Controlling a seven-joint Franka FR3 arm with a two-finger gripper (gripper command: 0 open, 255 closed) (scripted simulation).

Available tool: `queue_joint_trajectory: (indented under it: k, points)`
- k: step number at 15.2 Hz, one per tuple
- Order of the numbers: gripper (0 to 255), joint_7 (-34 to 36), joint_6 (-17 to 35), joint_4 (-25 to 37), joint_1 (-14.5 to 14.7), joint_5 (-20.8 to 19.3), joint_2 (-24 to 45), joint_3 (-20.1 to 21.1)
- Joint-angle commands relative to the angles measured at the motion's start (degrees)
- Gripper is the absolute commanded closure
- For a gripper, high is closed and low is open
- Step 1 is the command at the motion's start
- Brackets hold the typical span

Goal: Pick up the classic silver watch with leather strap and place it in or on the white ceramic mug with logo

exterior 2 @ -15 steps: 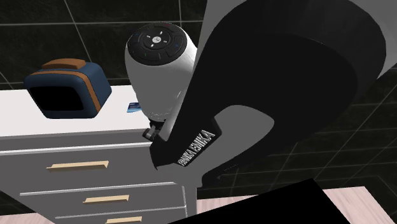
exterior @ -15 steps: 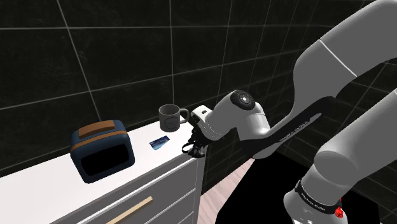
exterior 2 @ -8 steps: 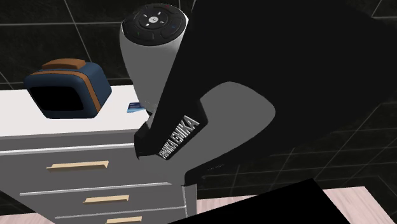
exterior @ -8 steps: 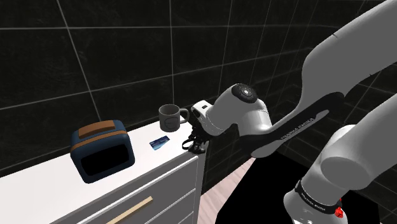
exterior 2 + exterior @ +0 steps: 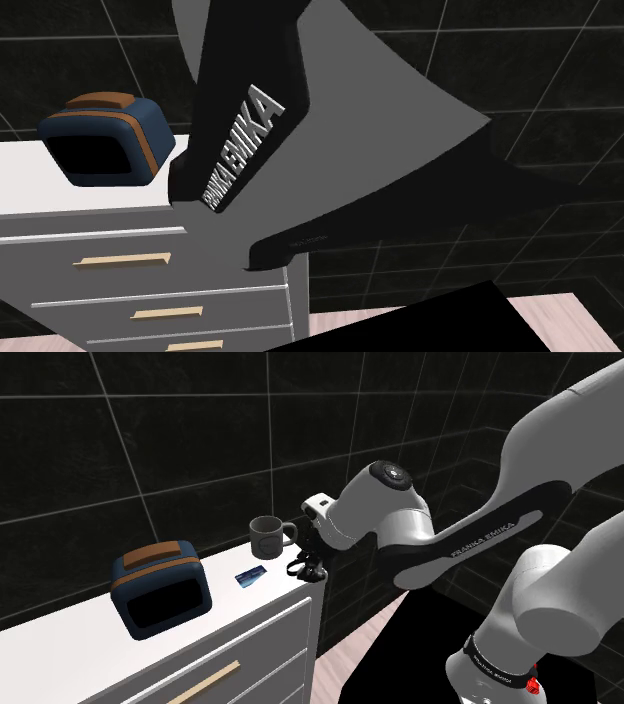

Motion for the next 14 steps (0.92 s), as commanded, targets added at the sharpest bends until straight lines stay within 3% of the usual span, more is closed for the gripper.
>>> queue_joint_trajectory:
  k: [1,14]
  points:
    - [255,-1.4,-2.2,0.8,1.7,1.6,-1.3,-1.3]
    - [255,-7.0,-14.3,5.8,6.9,6.8,-8.1,-6.0]
